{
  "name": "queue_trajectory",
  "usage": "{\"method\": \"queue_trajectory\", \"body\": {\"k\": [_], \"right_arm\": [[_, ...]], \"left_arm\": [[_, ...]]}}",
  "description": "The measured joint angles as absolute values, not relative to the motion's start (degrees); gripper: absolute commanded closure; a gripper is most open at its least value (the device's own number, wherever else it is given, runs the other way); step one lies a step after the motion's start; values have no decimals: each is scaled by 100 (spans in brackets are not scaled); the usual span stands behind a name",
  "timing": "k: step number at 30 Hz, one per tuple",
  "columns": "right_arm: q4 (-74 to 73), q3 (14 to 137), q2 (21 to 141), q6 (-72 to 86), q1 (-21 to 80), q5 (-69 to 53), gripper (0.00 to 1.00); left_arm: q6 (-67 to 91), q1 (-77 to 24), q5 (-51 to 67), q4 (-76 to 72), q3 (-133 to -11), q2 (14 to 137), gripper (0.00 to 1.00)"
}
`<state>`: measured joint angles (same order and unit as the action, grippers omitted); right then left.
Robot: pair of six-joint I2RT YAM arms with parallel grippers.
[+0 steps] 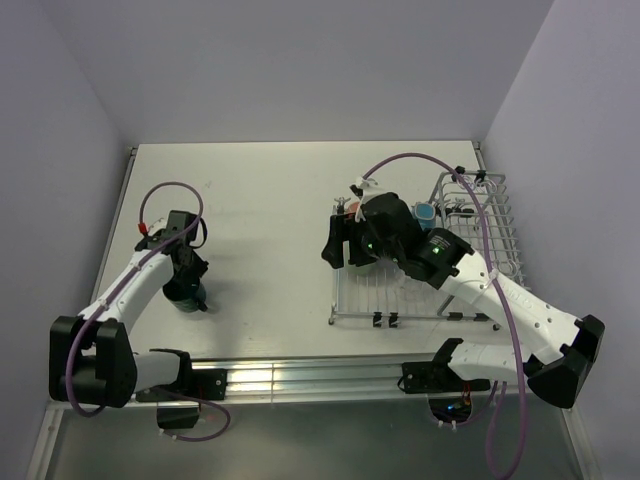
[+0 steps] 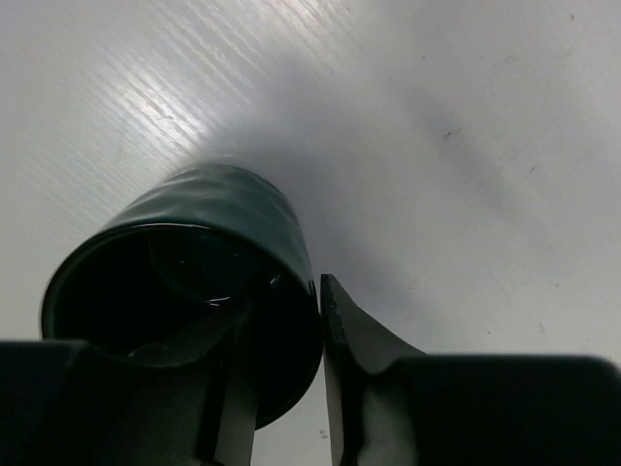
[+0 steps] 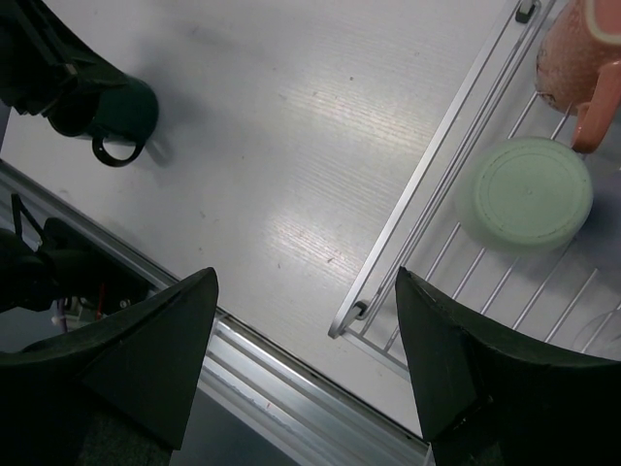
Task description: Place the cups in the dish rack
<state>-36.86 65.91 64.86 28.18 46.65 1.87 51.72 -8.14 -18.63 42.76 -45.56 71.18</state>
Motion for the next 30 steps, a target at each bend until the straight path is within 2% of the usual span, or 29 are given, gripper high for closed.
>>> {"method": "queue_trajectory", "body": {"k": [1,4,11,17,21,26,29,30], "right_arm": [[-3684,6587,6486,2821,4665,187,19],[-3677,6549,6488,2821,4670,185,20],[-3680,6543,6488,2823,4674,220,20],[-3677,6543,6486,2845,4674,395,20],[-3684,6549,6436,2867,4674,652,20],[-3719,6869,6263,2886,4674,906,19],[-3494,7153,6045,2882,4672,937,16],[-3326,7170,5920,2875,4672,908,13]], "left_arm": [[5168,-801,-1778,4204,-4517,7150,74],[5164,-770,-1575,4047,-4442,7223,99],[4805,-681,-1179,4233,-4705,7223,100],[4311,-683,-360,4530,-6023,6851,100],[4005,-701,541,4202,-6960,6407,100],[4165,-727,2486,2547,-6670,5699,100],[4825,-768,3817,663,-5894,5592,100],[5155,-790,4176,-60,-5599,5636,100]]}}
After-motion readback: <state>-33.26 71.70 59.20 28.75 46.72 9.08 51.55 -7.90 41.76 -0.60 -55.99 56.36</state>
